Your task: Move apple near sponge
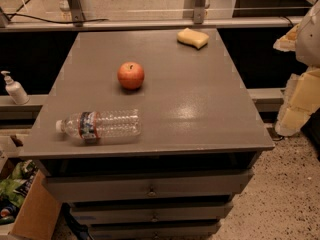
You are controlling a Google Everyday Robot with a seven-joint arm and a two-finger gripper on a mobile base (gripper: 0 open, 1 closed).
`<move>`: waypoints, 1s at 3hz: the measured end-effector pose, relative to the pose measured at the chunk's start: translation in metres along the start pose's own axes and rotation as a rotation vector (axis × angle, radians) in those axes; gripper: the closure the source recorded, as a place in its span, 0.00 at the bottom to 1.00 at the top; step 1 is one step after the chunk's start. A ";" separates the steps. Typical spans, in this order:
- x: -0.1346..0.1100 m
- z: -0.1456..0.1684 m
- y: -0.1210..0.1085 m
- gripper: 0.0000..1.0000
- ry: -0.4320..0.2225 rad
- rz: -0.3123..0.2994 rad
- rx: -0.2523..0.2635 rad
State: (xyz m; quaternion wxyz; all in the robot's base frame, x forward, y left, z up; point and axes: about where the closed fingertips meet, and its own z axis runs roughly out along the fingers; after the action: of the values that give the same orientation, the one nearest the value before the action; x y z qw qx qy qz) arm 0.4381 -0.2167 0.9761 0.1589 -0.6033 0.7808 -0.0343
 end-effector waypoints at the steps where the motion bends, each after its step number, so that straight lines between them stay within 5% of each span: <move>1: 0.000 0.000 0.000 0.00 0.000 0.000 0.000; 3: -0.016 0.039 -0.015 0.00 -0.135 0.025 -0.047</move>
Offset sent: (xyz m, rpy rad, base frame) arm 0.0240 0.0119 -0.0337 0.1383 0.0355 0.0112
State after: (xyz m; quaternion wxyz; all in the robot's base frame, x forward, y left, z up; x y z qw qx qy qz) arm 0.4667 -0.2002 0.9463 0.1971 -0.5980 0.7764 0.0268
